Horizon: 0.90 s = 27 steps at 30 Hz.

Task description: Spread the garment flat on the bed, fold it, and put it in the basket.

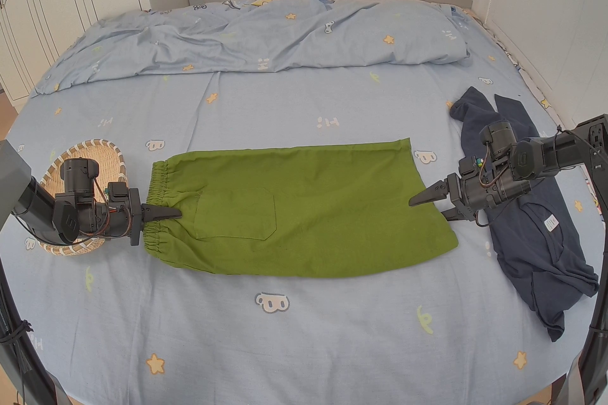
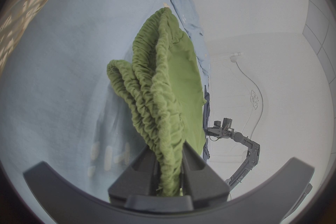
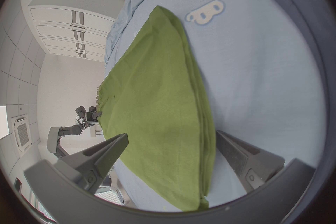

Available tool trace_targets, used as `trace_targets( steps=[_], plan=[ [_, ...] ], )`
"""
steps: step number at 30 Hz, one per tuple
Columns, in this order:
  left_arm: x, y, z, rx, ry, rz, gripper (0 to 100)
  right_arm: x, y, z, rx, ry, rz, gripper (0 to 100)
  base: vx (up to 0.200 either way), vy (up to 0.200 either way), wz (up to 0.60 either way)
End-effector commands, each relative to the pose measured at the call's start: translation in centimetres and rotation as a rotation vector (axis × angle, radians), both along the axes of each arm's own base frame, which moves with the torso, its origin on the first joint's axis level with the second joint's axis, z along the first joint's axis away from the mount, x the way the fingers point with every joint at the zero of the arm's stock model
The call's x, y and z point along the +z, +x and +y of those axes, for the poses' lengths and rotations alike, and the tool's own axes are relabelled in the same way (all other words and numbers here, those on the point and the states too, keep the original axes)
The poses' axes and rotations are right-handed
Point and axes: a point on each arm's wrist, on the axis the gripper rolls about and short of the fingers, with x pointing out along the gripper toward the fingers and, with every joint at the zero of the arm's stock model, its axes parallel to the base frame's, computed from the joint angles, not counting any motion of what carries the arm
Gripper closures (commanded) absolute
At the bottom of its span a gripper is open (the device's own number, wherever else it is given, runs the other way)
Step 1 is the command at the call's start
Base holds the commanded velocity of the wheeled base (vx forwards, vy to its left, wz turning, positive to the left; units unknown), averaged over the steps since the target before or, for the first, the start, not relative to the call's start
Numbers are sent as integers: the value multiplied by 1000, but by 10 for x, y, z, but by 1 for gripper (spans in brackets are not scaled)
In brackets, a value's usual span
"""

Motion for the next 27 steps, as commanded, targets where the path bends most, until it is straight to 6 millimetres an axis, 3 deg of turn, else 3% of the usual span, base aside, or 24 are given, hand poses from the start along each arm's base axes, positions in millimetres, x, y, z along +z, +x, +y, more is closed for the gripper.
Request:
trace_targets(
  steps=[1,9,10,20,27],
  plan=[
    [3,-2,-1,-2,1,-6,100,-6,3,3,22,30,26,0,0,0,0],
    [4,-2,-1,-2,1,-9,100,-5,7,-2,56,121,62,0,0,0,0],
    [4,-2,-1,-2,1,-9,100,-6,7,-4,52,121,65,100,0,0,0],
    [4,-2,-1,-1,1,-9,100,-13,13,-19,16,126,72,100,0,0,0],
    [9,-1,0,2,-8,31,100,-2,7,-22,24,155,73,100,0,0,0]
  ],
)
